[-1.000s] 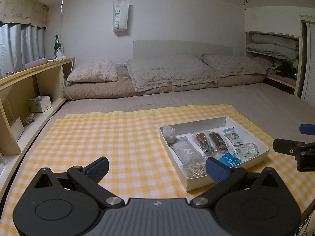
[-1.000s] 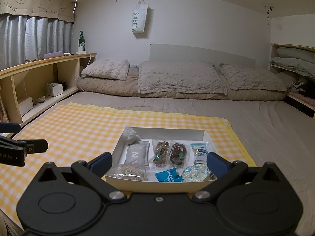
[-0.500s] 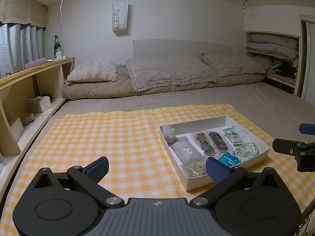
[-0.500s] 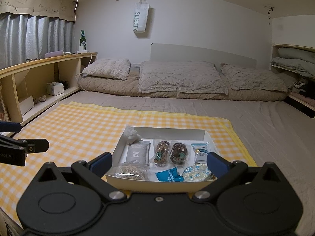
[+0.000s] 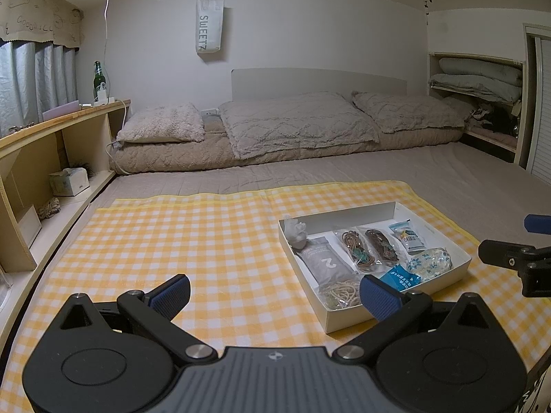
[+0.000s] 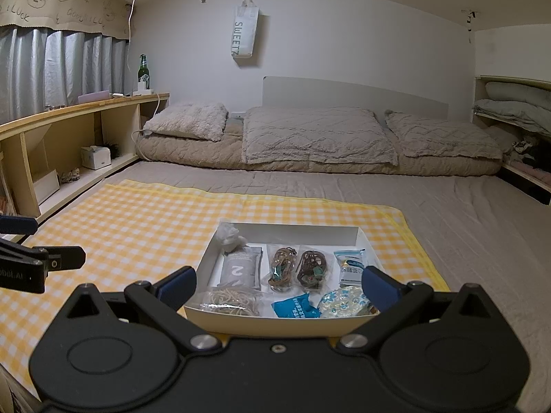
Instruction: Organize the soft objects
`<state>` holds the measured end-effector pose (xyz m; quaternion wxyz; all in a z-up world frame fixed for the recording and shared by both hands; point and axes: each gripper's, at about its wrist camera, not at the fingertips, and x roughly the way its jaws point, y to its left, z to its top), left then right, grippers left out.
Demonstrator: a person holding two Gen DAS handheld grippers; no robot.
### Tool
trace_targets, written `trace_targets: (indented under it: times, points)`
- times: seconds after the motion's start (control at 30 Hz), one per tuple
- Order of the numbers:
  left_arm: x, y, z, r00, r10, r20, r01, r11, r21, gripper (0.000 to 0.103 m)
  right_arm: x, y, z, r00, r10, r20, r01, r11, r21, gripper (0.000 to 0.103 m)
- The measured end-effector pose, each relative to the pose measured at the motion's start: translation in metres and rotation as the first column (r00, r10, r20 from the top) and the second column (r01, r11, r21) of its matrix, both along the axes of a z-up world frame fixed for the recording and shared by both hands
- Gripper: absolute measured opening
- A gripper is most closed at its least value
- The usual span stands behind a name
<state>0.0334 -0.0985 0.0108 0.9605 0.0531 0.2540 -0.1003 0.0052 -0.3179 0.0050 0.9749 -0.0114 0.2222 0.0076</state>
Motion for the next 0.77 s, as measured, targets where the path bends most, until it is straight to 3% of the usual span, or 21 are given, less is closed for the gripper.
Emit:
trace_targets:
  times: [0.77]
  points:
    - [-0.0008,0.0042,-0.0060,1.000,-0.001,-0.007,0.001,1.000,0.000,0.103,0.0000,0.0000,-0.0001,1.000,0.000,0.000,0.000,1.000,0.000,0.103]
